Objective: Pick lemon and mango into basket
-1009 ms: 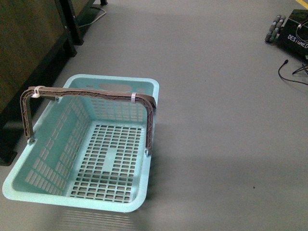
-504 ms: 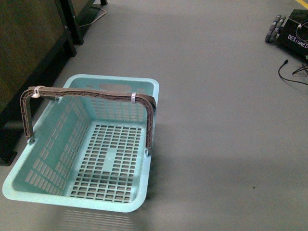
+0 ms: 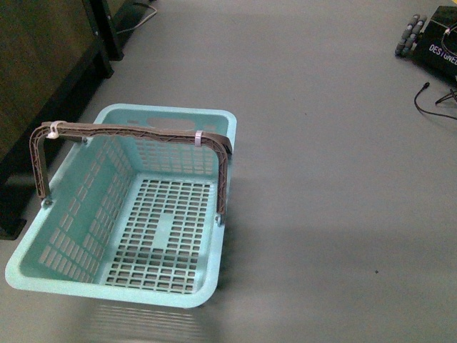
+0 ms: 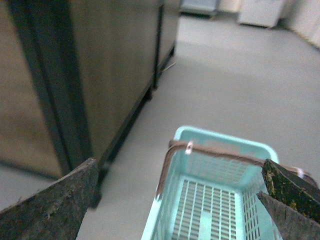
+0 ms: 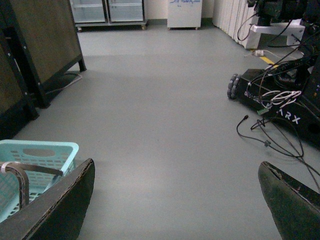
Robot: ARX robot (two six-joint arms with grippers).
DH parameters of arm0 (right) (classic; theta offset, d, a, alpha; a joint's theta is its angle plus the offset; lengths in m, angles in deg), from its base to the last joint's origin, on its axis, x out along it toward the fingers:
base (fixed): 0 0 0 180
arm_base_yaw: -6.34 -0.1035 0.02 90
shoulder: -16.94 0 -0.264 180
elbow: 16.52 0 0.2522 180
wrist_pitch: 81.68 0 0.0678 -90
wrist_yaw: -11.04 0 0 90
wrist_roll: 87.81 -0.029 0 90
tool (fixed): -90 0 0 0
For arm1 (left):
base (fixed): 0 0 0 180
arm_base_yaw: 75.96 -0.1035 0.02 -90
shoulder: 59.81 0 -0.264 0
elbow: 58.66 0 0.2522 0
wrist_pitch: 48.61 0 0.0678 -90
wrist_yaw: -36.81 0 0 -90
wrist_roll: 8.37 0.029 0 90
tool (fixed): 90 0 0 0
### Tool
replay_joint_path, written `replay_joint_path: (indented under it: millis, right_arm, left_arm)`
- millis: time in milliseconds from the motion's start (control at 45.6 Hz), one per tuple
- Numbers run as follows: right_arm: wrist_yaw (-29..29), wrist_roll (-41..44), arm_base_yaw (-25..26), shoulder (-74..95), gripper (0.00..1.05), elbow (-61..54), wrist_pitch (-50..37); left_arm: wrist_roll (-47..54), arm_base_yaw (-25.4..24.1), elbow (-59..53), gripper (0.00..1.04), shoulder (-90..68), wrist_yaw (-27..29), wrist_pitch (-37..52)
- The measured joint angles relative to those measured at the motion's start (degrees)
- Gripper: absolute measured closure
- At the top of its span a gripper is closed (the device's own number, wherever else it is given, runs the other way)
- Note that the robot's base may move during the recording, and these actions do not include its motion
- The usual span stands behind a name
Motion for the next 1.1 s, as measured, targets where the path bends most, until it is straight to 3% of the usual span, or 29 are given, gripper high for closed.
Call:
replay_joint_path:
  millis: [88,241,460,548,767,1096]
  right_arm:
    - [-0.02,0.00,0.00,0.00,0.09,0.00,0.00]
    - [-0.02,0.00,0.00,0.00,0.09,0.00,0.00]
    - [-0.02,0.00,0.00,0.00,0.09,0.00,0.00]
    - [-0.02,0.00,0.00,0.00,0.09,0.00,0.00]
    - [-0.02,0.00,0.00,0.00,0.09,0.00,0.00]
    - [-0.02,0.00,0.00,0.00,0.09,0.00,0.00]
  left_arm:
    - [-6.29,1.51,0.02,0.07,-6.38,3.04,2.78]
    - [-12.94,2.14,0.20,0.07,-16.39,3.10,12.02]
    - [-25.94,-0.07,5.75,0.07,-50.71,-3.43,40.46]
    - [-36.30,1.29,11.61,0.07,-68.96,-4.96,48.59]
    - [-54.82,5.49,24.74,0.07,-98.20,-6.21,49.99]
    - [-63.23,10.97,45.05,0.07,-117.18,-6.78,47.78]
